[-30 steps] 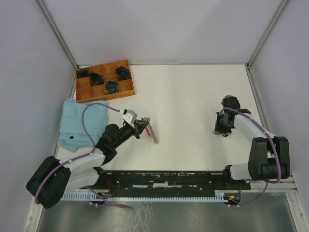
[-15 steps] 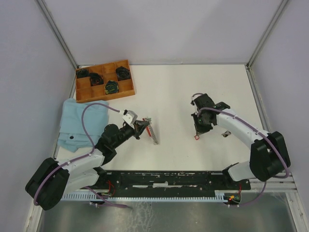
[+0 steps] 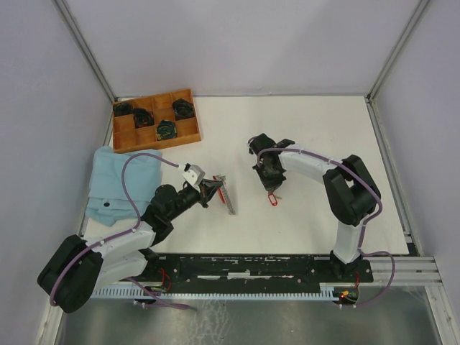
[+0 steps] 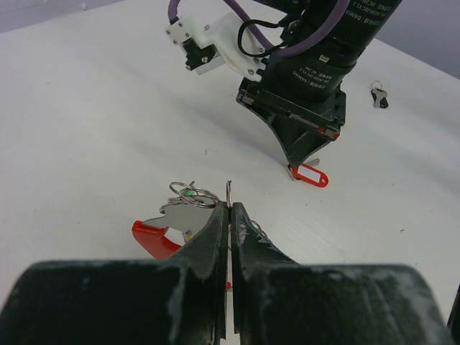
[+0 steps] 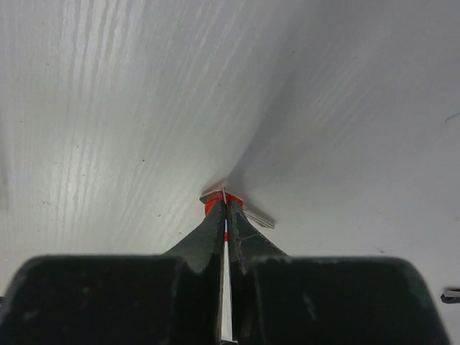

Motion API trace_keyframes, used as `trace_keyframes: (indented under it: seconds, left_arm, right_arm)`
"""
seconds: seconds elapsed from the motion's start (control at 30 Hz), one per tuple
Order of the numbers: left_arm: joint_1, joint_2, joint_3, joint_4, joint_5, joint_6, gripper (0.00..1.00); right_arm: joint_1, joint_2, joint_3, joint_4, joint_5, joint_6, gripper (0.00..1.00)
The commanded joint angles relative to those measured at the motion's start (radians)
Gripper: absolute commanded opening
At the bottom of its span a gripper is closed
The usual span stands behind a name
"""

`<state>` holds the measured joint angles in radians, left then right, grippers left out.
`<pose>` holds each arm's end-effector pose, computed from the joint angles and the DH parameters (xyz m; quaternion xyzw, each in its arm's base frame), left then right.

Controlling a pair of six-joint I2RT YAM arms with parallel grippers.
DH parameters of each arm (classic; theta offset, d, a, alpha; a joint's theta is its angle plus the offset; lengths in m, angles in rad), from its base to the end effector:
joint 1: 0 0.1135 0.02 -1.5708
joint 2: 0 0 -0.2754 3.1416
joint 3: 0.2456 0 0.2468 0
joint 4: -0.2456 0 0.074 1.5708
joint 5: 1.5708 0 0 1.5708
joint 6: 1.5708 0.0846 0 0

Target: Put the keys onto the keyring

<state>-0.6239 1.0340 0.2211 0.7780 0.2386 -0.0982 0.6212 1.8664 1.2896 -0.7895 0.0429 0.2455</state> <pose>0.1859 -0.1584 0.2121 0.2654 0.6682 -0.3237 0.6150 0.2996 0.2100 0.1415 -0.1836 0.9775 0.0235 0.1016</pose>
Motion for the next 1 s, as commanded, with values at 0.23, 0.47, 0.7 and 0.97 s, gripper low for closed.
trace_keyframes:
  seconds: [0.23, 0.47, 0.7, 0.97]
  left_arm:
    - [0.002, -0.014, 0.006, 0.055, 0.015, 0.041, 0.03]
    - [0.003, -0.015, 0.007, 0.054, 0.019, 0.037, 0.03]
    - [0.003, -0.010, 0.007, 0.060, 0.026, 0.033, 0.03]
    - [0.002, -0.003, 0.012, 0.060, 0.034, 0.031, 0.03]
  right_arm:
    - [0.034, -0.074, 0.000, 0.118, 0.075, -0.012, 0.24]
    - [0.039, -0.262, -0.209, 0.325, 0.114, 0.034, 0.30]
    - [0.110, -0.386, -0.483, 0.671, 0.217, 0.045, 0.32]
    - [0.146, -0.408, -0.625, 0.909, 0.288, 0.029, 0.33]
